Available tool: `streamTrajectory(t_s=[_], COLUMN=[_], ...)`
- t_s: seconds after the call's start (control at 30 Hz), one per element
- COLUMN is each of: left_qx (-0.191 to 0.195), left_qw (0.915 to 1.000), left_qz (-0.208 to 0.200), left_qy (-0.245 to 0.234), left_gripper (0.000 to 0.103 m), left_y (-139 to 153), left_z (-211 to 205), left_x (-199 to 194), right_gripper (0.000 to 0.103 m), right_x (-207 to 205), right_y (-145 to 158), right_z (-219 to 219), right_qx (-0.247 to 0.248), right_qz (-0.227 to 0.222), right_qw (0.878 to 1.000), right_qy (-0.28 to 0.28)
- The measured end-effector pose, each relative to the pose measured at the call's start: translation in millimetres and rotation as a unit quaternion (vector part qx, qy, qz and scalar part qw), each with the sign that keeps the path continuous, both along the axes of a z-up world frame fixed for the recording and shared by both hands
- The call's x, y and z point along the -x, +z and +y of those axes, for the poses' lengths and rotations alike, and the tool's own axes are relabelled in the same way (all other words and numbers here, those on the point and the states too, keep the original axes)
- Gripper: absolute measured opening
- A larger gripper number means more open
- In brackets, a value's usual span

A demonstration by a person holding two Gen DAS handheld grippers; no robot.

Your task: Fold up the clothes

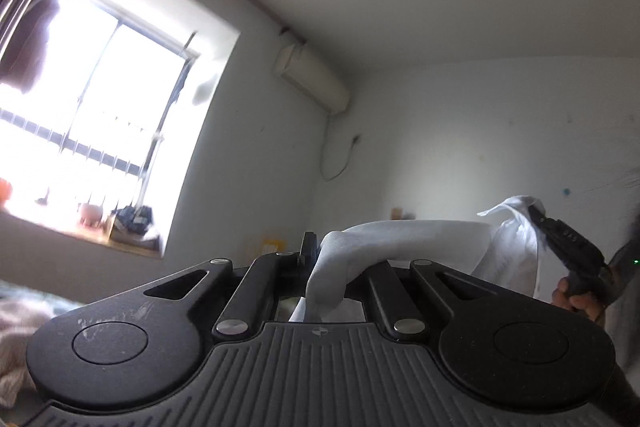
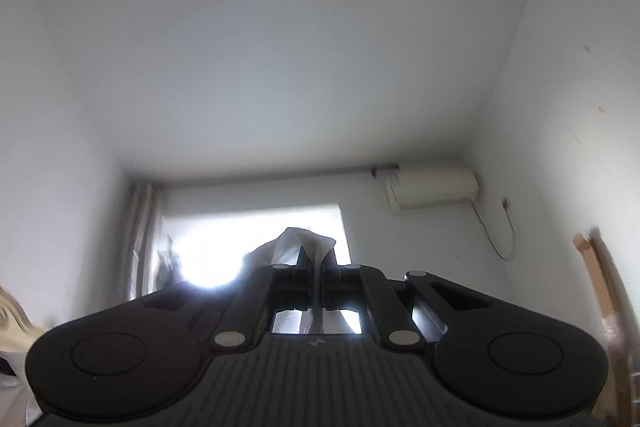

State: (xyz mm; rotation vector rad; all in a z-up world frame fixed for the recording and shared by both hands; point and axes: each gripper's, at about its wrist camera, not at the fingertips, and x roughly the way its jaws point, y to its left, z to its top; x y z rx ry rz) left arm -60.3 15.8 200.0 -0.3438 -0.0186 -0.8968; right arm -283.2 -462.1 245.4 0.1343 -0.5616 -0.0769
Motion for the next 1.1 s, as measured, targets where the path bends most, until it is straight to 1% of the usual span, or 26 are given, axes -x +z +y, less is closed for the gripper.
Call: streamTrajectory(t_s=[0.07, 0.17, 0.27, 0.37, 0.5, 0.67, 0.8, 0.97, 1.07, 1.1], left_qx=[0.0, -0.004, -0.024, -0.051, -0.105, -0.155, -0.189, -0.23, -0.263, -0.273], left_qw=[0.9986, 0.9919, 0.9837, 0.9741, 0.9595, 0.9405, 0.9295, 0.9115, 0.8968, 0.8909], left_qz=[0.052, 0.127, 0.178, 0.218, 0.254, 0.29, 0.296, 0.31, 0.32, 0.328], left_qy=[-0.002, -0.002, 0.013, 0.031, 0.06, 0.086, 0.113, 0.141, 0.154, 0.156], left_gripper=[0.002, 0.002, 0.002, 0.002, 0.002, 0.002, 0.002, 0.002, 0.002, 0.003], left_y=[-18.8, -48.0, -79.3, -113.5, -170.1, -226.1, -255.3, -296.1, -323.9, -333.2], left_z=[-3.9, -10.7, -20.5, -30.0, -36.8, -46.2, -56.4, -69.1, -77.1, -79.5], left_x=[-29.2, -74.3, -115.3, -150.7, -175.4, -204.8, -233.3, -266.7, -281.7, -286.2], right_gripper=[0.003, 0.003, 0.003, 0.003, 0.003, 0.003, 0.003, 0.003, 0.003, 0.004], right_x=[-23.6, -67.4, -118.0, -162.5, -221.0, -288.4, -335.8, -398.9, -430.6, -441.0], right_y=[-7.9, -25.7, -49.8, -84.2, -137.5, -202.8, -241.5, -298.2, -333.2, -344.5], right_z=[-4.5, -9.4, -13.4, -10.7, 3.4, 14.2, 11.5, 10.5, 12.5, 11.8], right_qx=[-0.004, -0.011, -0.017, -0.027, -0.031, -0.032, -0.035, -0.03, -0.022, -0.022], right_qz=[0.032, 0.085, 0.138, 0.195, 0.269, 0.352, 0.4, 0.454, 0.489, 0.504], right_qw=[0.999, 0.996, 0.99, 0.98, 0.962, 0.934, 0.913, 0.886, 0.868, 0.86], right_qy=[-0.006, -0.013, -0.024, -0.032, -0.045, -0.059, -0.072, -0.084, -0.083, -0.077])
